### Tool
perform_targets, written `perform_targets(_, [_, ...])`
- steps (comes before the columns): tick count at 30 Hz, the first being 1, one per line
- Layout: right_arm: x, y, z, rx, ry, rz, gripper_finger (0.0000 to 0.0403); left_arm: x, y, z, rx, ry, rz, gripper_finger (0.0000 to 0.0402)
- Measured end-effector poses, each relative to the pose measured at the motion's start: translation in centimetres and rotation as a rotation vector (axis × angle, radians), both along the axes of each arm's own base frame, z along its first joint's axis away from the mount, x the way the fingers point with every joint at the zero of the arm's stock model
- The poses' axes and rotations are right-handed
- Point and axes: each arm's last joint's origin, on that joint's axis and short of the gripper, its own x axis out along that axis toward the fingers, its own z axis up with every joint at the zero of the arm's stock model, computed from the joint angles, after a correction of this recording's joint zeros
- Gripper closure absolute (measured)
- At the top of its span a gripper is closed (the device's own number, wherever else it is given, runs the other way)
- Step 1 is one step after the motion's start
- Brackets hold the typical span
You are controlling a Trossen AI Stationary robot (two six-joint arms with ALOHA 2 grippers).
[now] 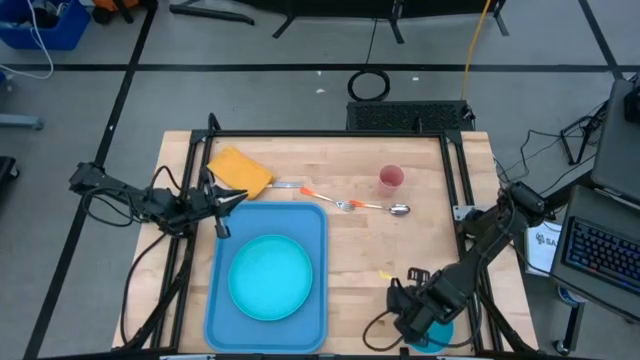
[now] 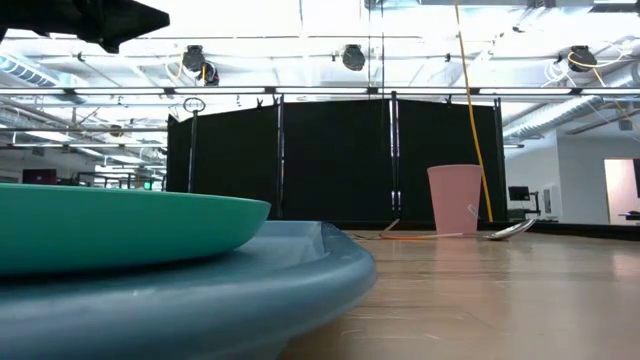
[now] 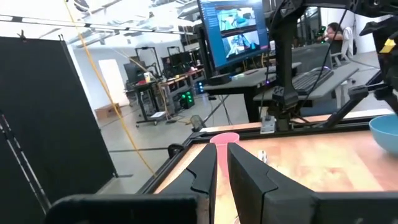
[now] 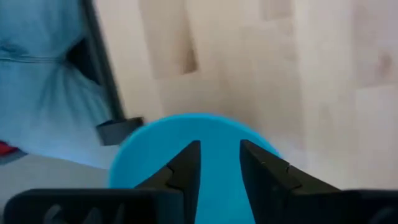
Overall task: Set up tray
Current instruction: Put the blue bowl on top of the green plate
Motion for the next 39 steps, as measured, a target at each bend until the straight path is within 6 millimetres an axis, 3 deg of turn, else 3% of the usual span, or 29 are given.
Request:
perform_targets(4, [-0.2, -0.4, -0.1, -0.050, 0.010, -0.010, 0.0303, 0.0, 0.0, -0.1, -0.013, 0.004, -0.002, 0.0357])
perform_targets(14, [-0.8, -1.3, -3.0, -0.060, 0.096, -0.015, 0.0302, 0.0, 0.0, -0.3, -0.039, 0.016, -0.006, 0.0357])
perform_targets(39, [-0.9, -1.3, -3.0, -0.045, 0.095, -0.026, 0.0303, 0.0, 0.0, -0.4, -0.050, 0.017, -0.008, 0.0357])
